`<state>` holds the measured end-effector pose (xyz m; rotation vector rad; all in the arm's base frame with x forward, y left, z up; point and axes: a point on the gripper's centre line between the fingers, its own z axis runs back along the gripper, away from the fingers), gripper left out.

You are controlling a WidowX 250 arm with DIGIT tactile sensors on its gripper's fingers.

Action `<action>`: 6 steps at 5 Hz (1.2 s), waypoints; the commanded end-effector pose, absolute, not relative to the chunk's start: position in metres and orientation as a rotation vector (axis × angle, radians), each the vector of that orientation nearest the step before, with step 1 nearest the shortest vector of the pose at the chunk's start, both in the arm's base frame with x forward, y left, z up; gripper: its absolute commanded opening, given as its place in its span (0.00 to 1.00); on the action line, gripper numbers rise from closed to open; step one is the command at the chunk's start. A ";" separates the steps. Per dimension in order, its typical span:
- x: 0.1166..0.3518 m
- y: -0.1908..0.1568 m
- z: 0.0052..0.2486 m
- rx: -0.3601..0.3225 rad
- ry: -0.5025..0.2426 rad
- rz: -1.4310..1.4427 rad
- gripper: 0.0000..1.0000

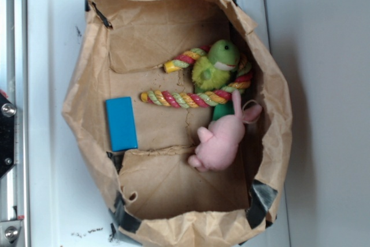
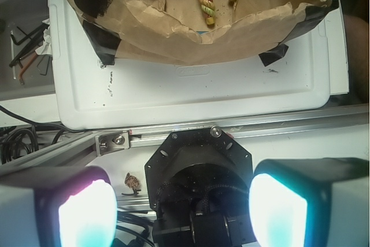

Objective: Grab the multicolored rope.

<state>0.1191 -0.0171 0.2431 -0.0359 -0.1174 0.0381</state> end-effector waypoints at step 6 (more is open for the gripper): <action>0.235 0.005 0.200 -0.079 -0.206 0.025 1.00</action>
